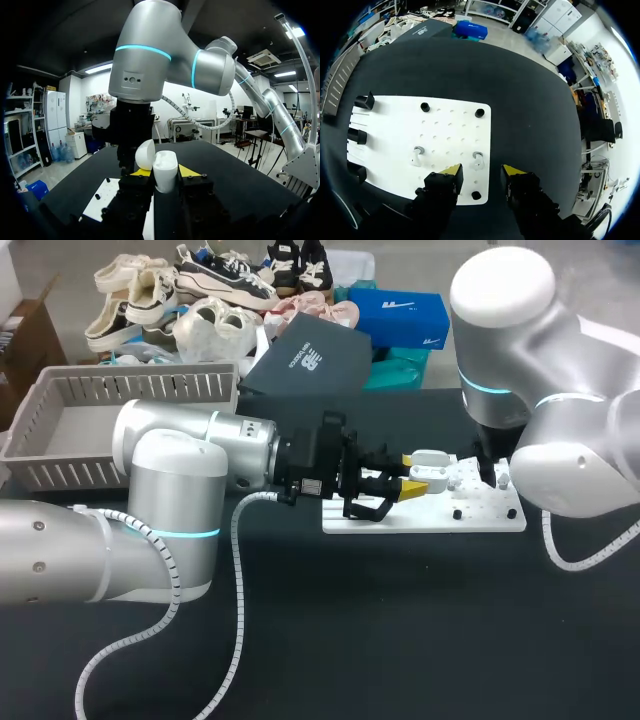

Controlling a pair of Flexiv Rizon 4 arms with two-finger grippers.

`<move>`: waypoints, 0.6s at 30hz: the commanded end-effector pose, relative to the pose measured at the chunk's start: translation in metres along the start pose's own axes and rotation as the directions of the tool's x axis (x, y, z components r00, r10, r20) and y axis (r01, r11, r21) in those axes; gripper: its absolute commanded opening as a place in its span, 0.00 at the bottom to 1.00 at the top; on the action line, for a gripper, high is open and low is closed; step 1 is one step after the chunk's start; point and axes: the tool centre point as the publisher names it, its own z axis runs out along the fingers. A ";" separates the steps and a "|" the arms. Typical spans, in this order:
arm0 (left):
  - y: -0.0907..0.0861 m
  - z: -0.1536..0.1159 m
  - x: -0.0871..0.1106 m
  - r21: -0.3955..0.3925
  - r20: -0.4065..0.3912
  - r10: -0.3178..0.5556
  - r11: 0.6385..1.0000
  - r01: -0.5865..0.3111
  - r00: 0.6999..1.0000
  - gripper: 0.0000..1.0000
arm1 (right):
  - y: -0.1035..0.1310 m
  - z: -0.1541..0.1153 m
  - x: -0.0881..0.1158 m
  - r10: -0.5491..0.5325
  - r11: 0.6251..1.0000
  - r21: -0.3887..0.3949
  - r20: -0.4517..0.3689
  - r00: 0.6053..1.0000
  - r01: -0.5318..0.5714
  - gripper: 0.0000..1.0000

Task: Pick up each earbud case from the left stands, insert the matching earbuds, close the lid, and place the case in the box.

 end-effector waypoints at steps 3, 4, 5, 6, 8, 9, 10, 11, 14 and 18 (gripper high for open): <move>0.001 0.000 0.001 -0.001 0.002 0.001 1.000 -0.001 1.000 0.00 | 0.003 0.005 0.001 -0.003 1.000 0.009 0.004 1.000 0.003 0.46; 0.001 0.000 0.001 -0.001 0.002 0.001 1.000 -0.001 1.000 0.00 | 0.003 0.005 0.001 -0.003 1.000 0.009 0.003 1.000 0.003 0.46; 0.001 0.000 0.001 -0.001 0.002 0.001 1.000 -0.001 1.000 0.00 | 0.003 0.006 0.001 -0.003 1.000 0.010 0.003 1.000 0.003 0.45; 0.001 0.000 0.001 -0.001 0.002 0.001 1.000 -0.001 1.000 0.00 | 0.003 0.006 0.000 -0.004 1.000 0.011 0.002 1.000 0.004 0.45; 0.001 0.000 0.001 -0.001 0.002 0.001 1.000 -0.001 1.000 0.00 | 0.003 0.008 0.000 -0.003 1.000 0.011 0.002 1.000 0.003 0.43; 0.001 0.000 0.001 -0.001 0.002 0.001 1.000 -0.001 1.000 0.00 | 0.003 0.008 -0.001 -0.003 1.000 0.012 0.001 1.000 0.003 0.42; 0.001 0.000 0.001 -0.001 0.002 0.001 1.000 -0.001 1.000 0.00 | 0.004 0.009 -0.001 -0.003 1.000 0.012 0.001 1.000 0.003 0.42; 0.001 0.000 0.001 -0.001 0.002 0.001 1.000 -0.001 1.000 0.00 | 0.004 0.009 -0.002 -0.003 1.000 0.012 0.001 1.000 0.003 0.42; 0.001 0.000 0.001 -0.001 0.002 0.001 1.000 -0.001 1.000 0.00 | 0.004 0.011 -0.003 -0.001 1.000 0.016 0.001 1.000 0.001 0.38; 0.001 0.000 0.001 -0.001 0.002 0.001 1.000 -0.001 1.000 0.00 | 0.005 0.012 -0.004 -0.001 1.000 0.020 0.001 1.000 0.001 0.36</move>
